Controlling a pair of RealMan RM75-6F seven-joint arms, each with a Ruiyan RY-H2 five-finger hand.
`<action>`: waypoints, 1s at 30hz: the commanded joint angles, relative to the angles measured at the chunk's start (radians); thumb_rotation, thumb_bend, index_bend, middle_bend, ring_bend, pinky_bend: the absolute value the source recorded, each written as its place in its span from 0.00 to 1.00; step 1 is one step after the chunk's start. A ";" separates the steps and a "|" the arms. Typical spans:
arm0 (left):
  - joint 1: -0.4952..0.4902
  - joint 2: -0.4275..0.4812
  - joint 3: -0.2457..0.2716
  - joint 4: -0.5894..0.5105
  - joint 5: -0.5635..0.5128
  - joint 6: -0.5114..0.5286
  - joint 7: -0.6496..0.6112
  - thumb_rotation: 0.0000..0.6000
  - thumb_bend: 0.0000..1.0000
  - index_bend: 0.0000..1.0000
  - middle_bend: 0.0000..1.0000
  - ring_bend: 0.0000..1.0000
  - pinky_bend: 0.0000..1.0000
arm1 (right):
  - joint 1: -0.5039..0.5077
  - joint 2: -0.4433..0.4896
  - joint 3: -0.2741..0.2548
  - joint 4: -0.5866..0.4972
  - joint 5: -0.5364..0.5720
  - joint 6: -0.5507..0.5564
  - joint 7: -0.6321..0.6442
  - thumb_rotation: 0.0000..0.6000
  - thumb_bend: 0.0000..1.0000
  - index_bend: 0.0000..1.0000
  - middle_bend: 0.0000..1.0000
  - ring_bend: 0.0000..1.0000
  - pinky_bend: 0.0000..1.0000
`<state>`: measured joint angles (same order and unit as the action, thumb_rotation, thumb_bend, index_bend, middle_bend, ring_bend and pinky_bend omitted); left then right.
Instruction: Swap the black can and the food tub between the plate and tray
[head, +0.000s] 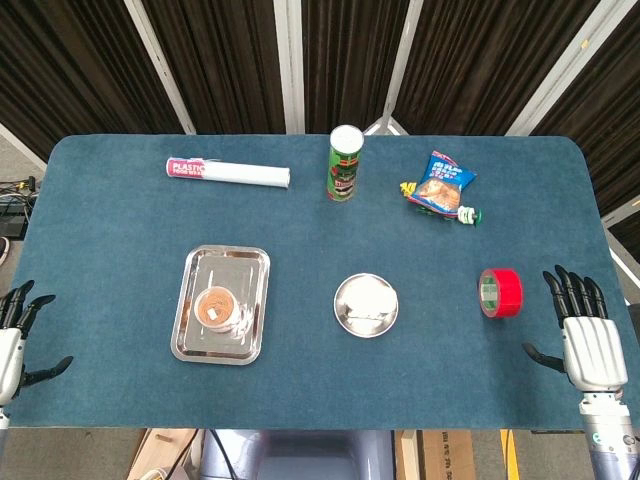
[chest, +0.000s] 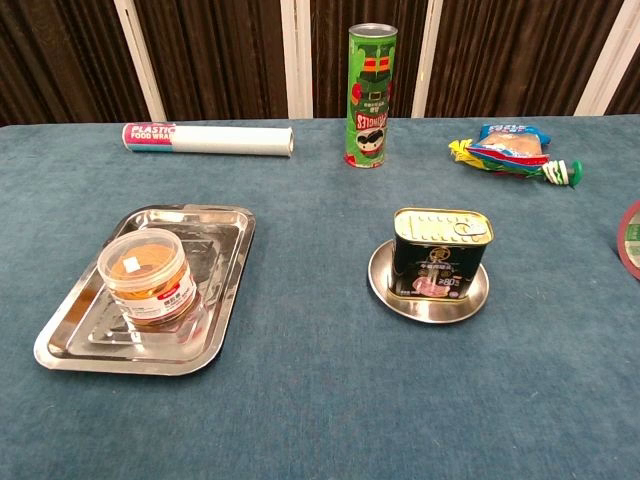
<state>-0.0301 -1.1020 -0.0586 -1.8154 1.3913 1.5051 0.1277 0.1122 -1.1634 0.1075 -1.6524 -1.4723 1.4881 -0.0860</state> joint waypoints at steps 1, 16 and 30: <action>-0.003 0.002 -0.003 -0.001 -0.008 -0.007 -0.001 1.00 0.08 0.19 0.00 0.00 0.05 | 0.001 -0.006 0.000 -0.002 0.012 -0.007 -0.020 1.00 0.03 0.03 0.00 0.00 0.00; -0.004 0.011 0.002 0.000 0.011 -0.008 -0.030 1.00 0.08 0.19 0.00 0.00 0.05 | 0.001 0.014 -0.033 -0.059 -0.019 -0.033 0.008 1.00 0.03 0.02 0.00 0.00 0.00; -0.008 -0.010 -0.003 -0.001 0.004 -0.004 0.002 1.00 0.08 0.19 0.00 0.00 0.05 | 0.144 0.008 0.030 -0.295 0.112 -0.252 -0.104 1.00 0.03 0.01 0.00 0.00 0.00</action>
<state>-0.0372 -1.1115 -0.0605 -1.8162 1.3950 1.5014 0.1292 0.2019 -1.1570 0.1075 -1.8832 -1.4187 1.3048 -0.1259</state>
